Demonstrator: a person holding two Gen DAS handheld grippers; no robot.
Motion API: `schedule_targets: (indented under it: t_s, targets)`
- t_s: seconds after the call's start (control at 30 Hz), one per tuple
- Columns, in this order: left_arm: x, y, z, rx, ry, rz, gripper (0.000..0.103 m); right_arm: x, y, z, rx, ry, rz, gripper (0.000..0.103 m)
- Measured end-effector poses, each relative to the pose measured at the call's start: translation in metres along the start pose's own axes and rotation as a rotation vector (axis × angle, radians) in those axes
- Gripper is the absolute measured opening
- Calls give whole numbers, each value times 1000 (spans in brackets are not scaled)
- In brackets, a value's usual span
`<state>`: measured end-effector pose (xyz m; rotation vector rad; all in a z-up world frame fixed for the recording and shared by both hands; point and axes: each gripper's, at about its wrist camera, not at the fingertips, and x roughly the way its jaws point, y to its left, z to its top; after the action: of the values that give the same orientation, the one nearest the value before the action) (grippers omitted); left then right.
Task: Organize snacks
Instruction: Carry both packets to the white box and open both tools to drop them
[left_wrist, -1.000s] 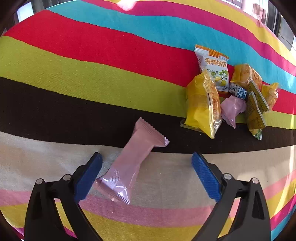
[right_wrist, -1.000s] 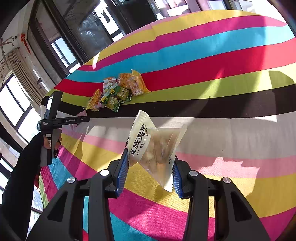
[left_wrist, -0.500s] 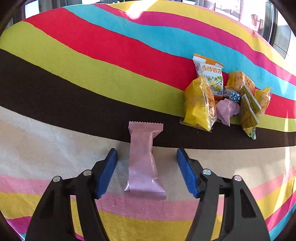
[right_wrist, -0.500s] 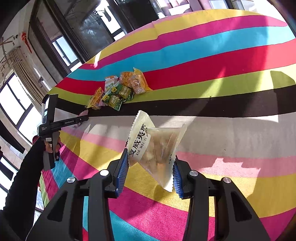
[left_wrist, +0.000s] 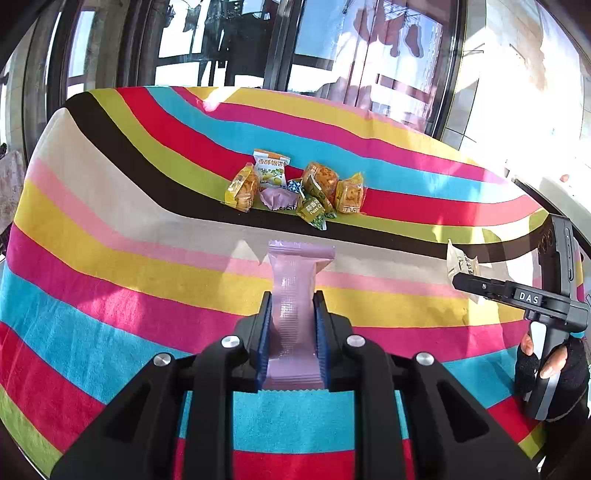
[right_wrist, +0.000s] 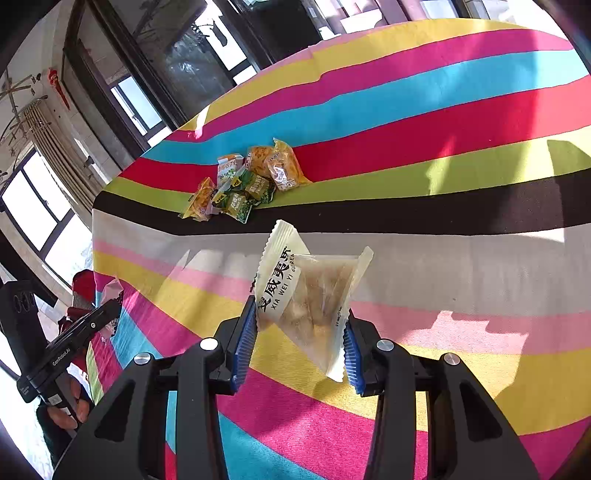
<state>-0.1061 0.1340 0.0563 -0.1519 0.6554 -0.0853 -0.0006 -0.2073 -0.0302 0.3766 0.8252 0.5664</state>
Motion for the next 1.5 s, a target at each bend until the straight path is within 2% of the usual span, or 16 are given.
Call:
schedule_targets:
  t_s: [0.03, 0.1, 0.27, 0.43, 0.53, 0.83, 0.97, 1.17, 1.5]
  targets:
    - [2, -16, -5, -9, -2, 1, 21, 0, -1, 0, 4, -1, 4, 42]
    - [1, -18, -10, -23, -1, -3, 21, -1, -1, 0, 6, 1, 3, 42]
    - [-22, -4, -39, -53, 14, 1, 21, 6, 3, 1, -2, 35, -4, 42]
    - [-48, 11, -51, -63, 1, 7, 21, 8, 13, -4, -24, 76, 10, 42]
    - [-67, 28, -57, -109, -18, 6, 21, 2, 24, -14, -1, 82, 64, 42]
    - [-114, 75, -92, -195, -18, 82, 21, 6, 109, -52, -146, 137, 193, 42]
    - [-130, 89, -111, -232, -13, 110, 21, 12, 152, -68, -245, 173, 220, 42]
    - [-158, 110, -141, -300, -11, 156, 21, 16, 218, -101, -400, 240, 304, 42]
    - [-178, 147, -188, -408, 30, 260, 21, 29, 293, -155, -578, 347, 389, 42]
